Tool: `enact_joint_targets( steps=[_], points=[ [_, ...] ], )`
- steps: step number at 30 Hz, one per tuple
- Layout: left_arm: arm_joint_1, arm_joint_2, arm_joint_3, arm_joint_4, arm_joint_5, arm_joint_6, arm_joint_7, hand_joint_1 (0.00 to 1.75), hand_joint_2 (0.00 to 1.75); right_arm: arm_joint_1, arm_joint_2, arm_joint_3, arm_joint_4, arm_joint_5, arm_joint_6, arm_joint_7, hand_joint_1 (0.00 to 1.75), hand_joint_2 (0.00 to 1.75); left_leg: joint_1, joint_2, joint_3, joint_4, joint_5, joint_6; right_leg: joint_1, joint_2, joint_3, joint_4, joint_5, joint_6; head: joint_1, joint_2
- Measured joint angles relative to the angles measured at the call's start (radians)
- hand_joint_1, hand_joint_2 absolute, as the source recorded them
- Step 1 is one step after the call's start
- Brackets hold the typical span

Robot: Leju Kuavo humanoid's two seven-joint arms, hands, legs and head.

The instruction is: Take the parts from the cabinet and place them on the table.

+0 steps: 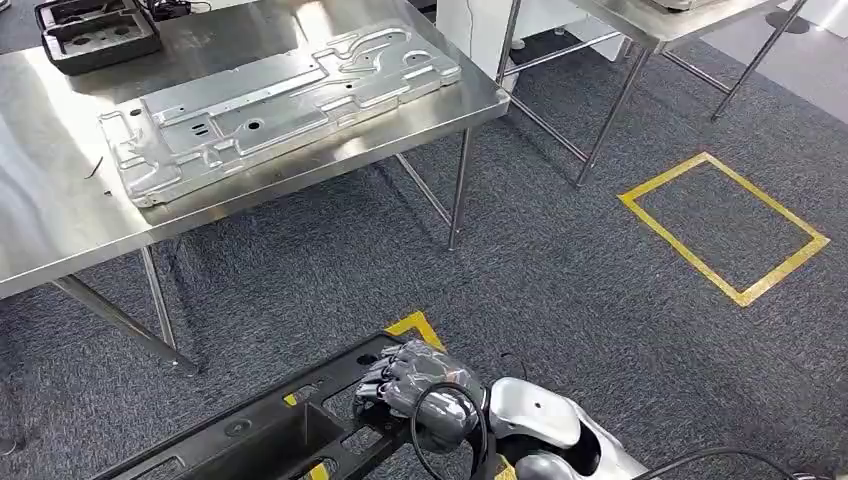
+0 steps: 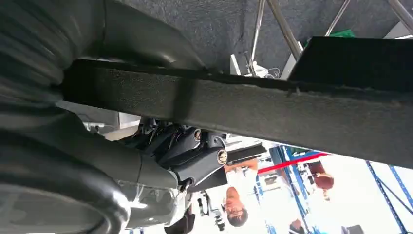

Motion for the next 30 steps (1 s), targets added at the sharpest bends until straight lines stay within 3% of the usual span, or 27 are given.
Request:
enact_joint_targets(
  steps=[2,3,4,5,6,7,8,10,13,14,17,18,19,20,22,25,27,28,29,30],
  points=[
    [0.0,0.0,0.0,0.0,0.0,0.0,0.001,0.0,0.0,0.003,0.0,0.0,0.0,0.0,0.0,0.0,1.75,1.75,-0.001,0.0,0.004,0.0,-0.006,0.004,-0.003,0.0,-0.095,0.153,-0.045,0.002,0.0,0.0],
    [0.001,0.0,0.001,0.0,0.0,0.0,0.002,0.0,0.0,0.003,0.0,0.0,0.0,0.0,0.0,0.001,1.75,1.75,-0.001,0.0,0.008,0.0,-0.009,0.004,-0.004,0.0,-0.12,0.177,-0.034,0.003,0.0,0.0],
    [0.001,0.0,0.002,0.0,0.0,0.0,0.003,0.0,0.0,0.003,0.0,0.0,0.0,0.0,0.0,0.001,1.75,1.75,0.0,-0.002,0.014,0.0,-0.014,0.004,-0.005,0.0,-0.119,0.153,0.0,0.004,0.0,0.0],
    [0.001,0.0,0.002,0.0,0.0,0.0,0.005,0.0,0.0,0.003,0.0,0.0,0.0,0.0,0.0,0.001,1.75,1.75,0.0,-0.004,0.021,0.0,-0.019,0.002,-0.005,0.0,-0.098,0.09,0.051,0.003,0.0,0.0],
    [0.001,0.0,0.002,0.0,0.001,0.0,0.005,0.0,0.0,0.003,0.0,0.0,0.0,0.0,0.0,0.001,1.75,1.75,0.002,-0.007,0.032,0.0,-0.026,-0.002,-0.005,0.0,-0.058,-0.009,0.114,0.002,0.0,0.0],
    [0.001,0.0,0.002,0.0,0.001,0.0,0.007,0.0,0.0,0.002,0.0,0.0,0.0,0.0,0.0,0.001,1.75,1.75,0.002,-0.008,0.04,0.0,-0.032,-0.008,-0.005,-0.001,-0.026,-0.098,0.159,-0.001,0.001,0.0],
    [0.0,0.0,0.004,0.0,0.002,0.0,0.008,0.0,0.0,0.002,0.0,0.0,0.0,0.0,0.0,0.001,1.75,1.75,-0.005,-0.01,0.039,0.0,-0.036,-0.014,0.004,-0.001,-0.016,-0.108,0.143,-0.005,0.0,0.0],
    [0.0,0.0,0.006,0.0,0.003,0.002,0.008,0.0,0.0,0.002,0.0,0.001,0.0,0.0,0.0,0.001,1.75,1.75,-0.004,-0.01,0.038,-0.004,-0.037,-0.022,0.006,0.0,-0.01,-0.12,0.137,-0.013,-0.001,0.0],
    [-0.001,0.001,0.011,0.0,0.011,0.002,0.008,0.0,0.0,0.001,0.001,0.001,0.0,0.0,0.0,0.0,1.75,1.75,0.0,-0.006,0.046,0.0,-0.05,-0.038,-0.003,0.001,0.003,-0.134,0.136,-0.03,-0.001,0.0],
    [-0.001,0.001,0.013,0.0,0.013,0.002,0.008,0.0,0.0,-0.001,0.002,0.001,0.0,0.0,0.0,0.0,1.75,1.75,-0.002,-0.003,0.032,0.037,-0.069,-0.038,-0.002,0.0,0.009,-0.136,0.132,-0.038,-0.002,0.0],
    [0.003,0.001,0.015,0.001,0.017,0.002,0.008,0.0,0.0,-0.001,0.004,0.002,0.001,0.0,0.001,-0.001,1.75,1.75,-0.002,-0.003,-0.089,0.268,-0.161,-0.04,0.001,-0.001,0.019,-0.135,0.122,-0.052,-0.003,0.0],
    [0.005,0.001,0.015,0.002,0.018,0.003,0.009,0.0,0.0,0.0,0.005,0.002,0.001,-0.001,0.001,-0.001,1.75,1.75,-0.002,-0.003,-0.117,0.308,-0.16,-0.041,0.002,0.0,0.024,-0.135,0.119,-0.052,-0.003,0.0],
    [0.007,0.001,0.016,0.002,0.019,0.004,0.009,0.0,0.0,0.0,0.005,0.002,0.001,-0.002,0.002,-0.001,1.75,1.75,-0.002,-0.002,-0.118,0.295,-0.135,-0.041,0.001,0.002,0.03,-0.135,0.115,-0.052,-0.004,0.0],
    [0.007,0.002,0.016,0.002,0.02,0.006,0.009,0.0,0.0,0.0,0.005,0.002,0.001,-0.002,0.002,-0.001,1.75,1.75,-0.002,-0.002,-0.099,0.234,-0.086,-0.04,0.001,0.004,0.038,-0.135,0.11,-0.05,-0.004,0.0],
    [0.007,0.005,0.019,0.002,0.027,0.009,0.009,0.0,0.0,-0.001,0.008,0.002,0.001,-0.007,0.007,-0.002,1.75,1.75,-0.001,0.001,-0.024,0.045,0.024,-0.036,0.001,0.005,0.058,-0.135,0.095,-0.04,-0.003,0.0],
    [0.006,0.006,0.031,0.002,0.037,0.009,0.009,0.0,0.0,-0.007,0.011,0.002,0.002,-0.016,0.011,-0.006,1.75,1.75,-0.01,-0.002,-0.013,0.01,0.01,-0.029,0.007,0.004,0.054,-0.134,0.09,-0.027,-0.003,0.0],
    [0.01,0.006,0.038,0.003,0.041,0.008,0.011,0.0,0.0,-0.009,0.013,0.002,0.002,-0.02,0.011,-0.008,1.75,1.75,-0.012,-0.004,-0.012,0.007,0.007,-0.019,0.005,0.004,0.058,-0.14,0.087,-0.015,-0.003,0.0],
    [0.01,0.006,0.04,0.003,0.041,0.008,0.014,0.0,0.0,-0.009,0.013,0.002,0.002,-0.022,0.012,-0.009,1.75,1.75,-0.004,-0.003,-0.004,-0.003,0.009,-0.011,0.004,0.003,0.057,-0.136,0.079,-0.01,-0.003,0.0],
    [0.01,0.007,0.041,0.003,0.043,0.009,0.018,0.0,0.0,-0.012,0.013,0.002,0.002,-0.025,0.012,-0.01,1.75,1.75,-0.004,-0.002,0.003,-0.006,0.006,-0.006,0.003,0.002,0.049,-0.112,0.067,-0.008,-0.001,0.0],
    [0.009,0.007,0.042,0.003,0.044,0.009,0.019,0.0,0.0,-0.014,0.013,0.002,0.002,-0.028,0.013,-0.011,1.75,1.75,-0.003,-0.002,0.006,-0.007,0.004,-0.001,0.002,0.002,0.018,-0.054,0.039,-0.006,0.0,0.0]
  ],
)
